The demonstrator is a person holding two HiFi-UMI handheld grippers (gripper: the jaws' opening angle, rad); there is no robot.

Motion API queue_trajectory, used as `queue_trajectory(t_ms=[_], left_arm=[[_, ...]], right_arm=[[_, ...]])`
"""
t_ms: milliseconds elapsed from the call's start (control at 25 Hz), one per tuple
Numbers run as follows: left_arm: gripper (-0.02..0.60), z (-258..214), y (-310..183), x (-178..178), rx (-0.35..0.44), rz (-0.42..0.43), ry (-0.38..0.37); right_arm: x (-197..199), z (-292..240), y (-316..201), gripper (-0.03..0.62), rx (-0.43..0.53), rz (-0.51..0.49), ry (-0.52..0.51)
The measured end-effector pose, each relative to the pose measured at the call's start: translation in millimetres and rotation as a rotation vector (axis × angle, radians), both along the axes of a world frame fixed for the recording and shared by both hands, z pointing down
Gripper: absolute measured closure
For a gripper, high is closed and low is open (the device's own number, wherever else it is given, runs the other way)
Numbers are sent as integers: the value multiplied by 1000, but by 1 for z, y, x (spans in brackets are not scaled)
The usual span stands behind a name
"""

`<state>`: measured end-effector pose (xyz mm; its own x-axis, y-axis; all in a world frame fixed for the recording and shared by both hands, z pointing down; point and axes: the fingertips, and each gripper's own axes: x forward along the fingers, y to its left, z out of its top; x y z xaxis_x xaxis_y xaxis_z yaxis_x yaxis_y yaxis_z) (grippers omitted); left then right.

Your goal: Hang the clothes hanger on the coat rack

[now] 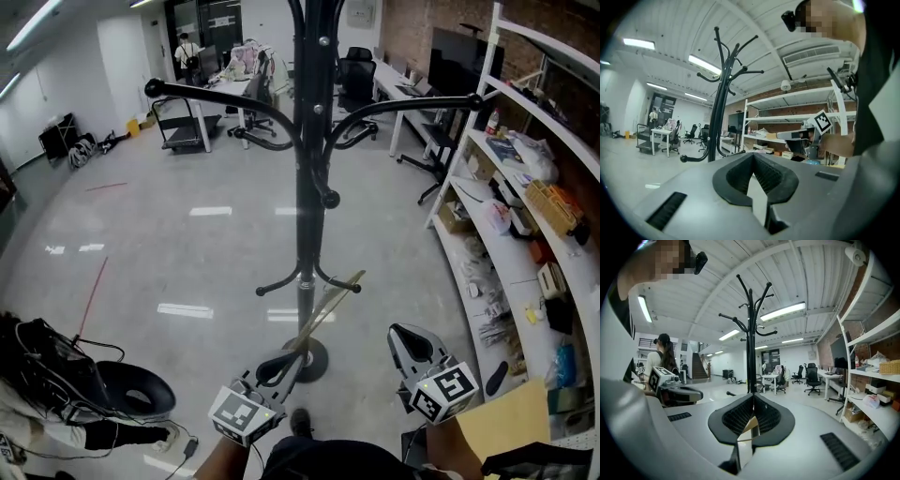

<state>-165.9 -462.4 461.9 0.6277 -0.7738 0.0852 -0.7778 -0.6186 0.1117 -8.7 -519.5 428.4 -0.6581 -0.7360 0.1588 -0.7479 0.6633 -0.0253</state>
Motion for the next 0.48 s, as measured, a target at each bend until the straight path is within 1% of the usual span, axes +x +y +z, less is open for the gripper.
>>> queue_trajectory(t_ms=[80, 160, 280, 400, 480], left_arm=[[581, -6, 23, 14, -7, -11, 46], [581, -10, 48, 29, -8, -23, 65], [581, -18, 84, 40, 22, -76, 25], [581, -29, 117, 51, 38, -102, 27], [581, -34, 136, 61, 37, -116, 17]], right_arm=[[7, -2, 24, 586, 12, -34, -11], [17, -1, 51, 586, 5, -63, -22], [36, 2, 91, 586, -9, -83, -53], [55, -1, 121, 585, -20, -88, -87], [64, -5, 139, 586, -15, -97, -91]])
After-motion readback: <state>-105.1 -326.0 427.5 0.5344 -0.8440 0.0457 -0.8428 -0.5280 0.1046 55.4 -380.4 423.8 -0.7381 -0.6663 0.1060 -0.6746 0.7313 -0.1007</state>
